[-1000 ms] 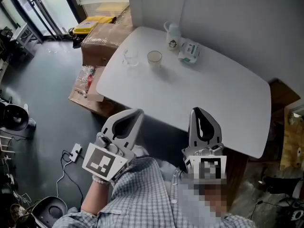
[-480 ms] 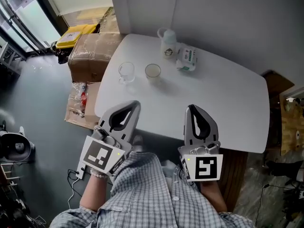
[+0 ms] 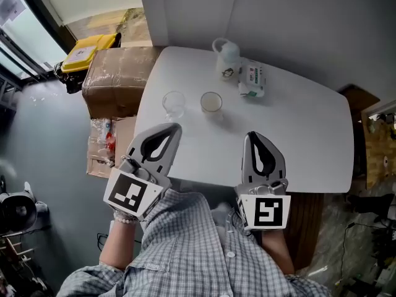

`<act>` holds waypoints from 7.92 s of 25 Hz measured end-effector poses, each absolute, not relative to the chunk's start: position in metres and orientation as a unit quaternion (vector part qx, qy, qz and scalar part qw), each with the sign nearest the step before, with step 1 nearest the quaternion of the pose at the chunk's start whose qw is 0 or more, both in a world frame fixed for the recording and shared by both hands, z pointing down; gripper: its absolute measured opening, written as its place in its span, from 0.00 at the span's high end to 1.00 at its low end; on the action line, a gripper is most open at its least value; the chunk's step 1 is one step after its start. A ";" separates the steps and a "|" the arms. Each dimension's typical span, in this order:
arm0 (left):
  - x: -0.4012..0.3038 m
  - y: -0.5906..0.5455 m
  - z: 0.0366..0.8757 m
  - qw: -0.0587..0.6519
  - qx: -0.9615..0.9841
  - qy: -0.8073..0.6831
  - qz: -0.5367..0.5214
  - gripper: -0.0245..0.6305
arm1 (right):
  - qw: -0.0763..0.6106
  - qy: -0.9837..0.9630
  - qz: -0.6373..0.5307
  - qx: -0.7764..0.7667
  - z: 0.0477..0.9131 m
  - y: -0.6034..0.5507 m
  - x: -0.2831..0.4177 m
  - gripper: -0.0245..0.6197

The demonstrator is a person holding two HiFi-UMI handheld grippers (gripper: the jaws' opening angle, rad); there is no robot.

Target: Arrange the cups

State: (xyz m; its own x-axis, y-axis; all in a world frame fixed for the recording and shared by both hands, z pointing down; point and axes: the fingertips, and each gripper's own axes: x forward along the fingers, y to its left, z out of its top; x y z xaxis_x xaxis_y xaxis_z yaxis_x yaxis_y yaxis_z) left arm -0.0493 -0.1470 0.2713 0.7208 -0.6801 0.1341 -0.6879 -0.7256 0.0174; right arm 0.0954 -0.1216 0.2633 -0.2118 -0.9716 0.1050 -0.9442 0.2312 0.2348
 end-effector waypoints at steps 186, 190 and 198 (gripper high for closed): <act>-0.073 -0.184 0.318 0.043 0.933 -0.347 0.088 0.95 | 0.116 -0.776 0.029 0.620 0.306 -0.171 0.044 0.93; -0.072 -0.183 0.319 0.044 0.933 -0.346 0.090 0.95 | 0.119 -0.776 0.031 0.618 0.308 -0.170 0.044 0.93; -0.070 -0.183 0.324 0.047 0.932 -0.346 0.094 0.95 | 0.125 -0.776 0.034 0.617 0.313 -0.172 0.046 0.93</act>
